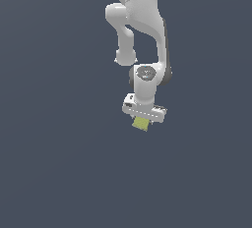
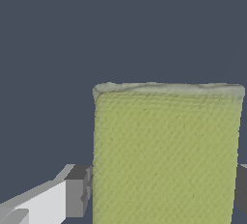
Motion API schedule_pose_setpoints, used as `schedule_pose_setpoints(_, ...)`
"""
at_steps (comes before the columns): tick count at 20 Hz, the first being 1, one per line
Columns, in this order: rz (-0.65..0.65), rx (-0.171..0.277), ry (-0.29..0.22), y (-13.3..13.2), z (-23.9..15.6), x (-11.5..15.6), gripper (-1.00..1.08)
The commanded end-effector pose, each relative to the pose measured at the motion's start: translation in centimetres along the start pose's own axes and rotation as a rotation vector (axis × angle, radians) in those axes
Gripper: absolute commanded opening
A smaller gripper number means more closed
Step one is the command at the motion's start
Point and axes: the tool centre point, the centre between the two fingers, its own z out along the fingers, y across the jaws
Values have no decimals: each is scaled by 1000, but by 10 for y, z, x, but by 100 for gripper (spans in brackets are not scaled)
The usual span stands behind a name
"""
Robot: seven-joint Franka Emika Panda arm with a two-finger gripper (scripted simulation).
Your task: Pick up the object and move it to a goal position.
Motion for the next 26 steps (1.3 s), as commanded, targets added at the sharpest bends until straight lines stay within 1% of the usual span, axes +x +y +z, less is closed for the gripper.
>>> schedule_pose_setpoints(1, -23, 27, 25, -1, -11, 12, -100)
schedule_pose_setpoints(13, -151, 181, 155, -4, -71, 70, -100)
schedule_pose_setpoints(26, -276, 334, 279, -5, -136, 118, -100)
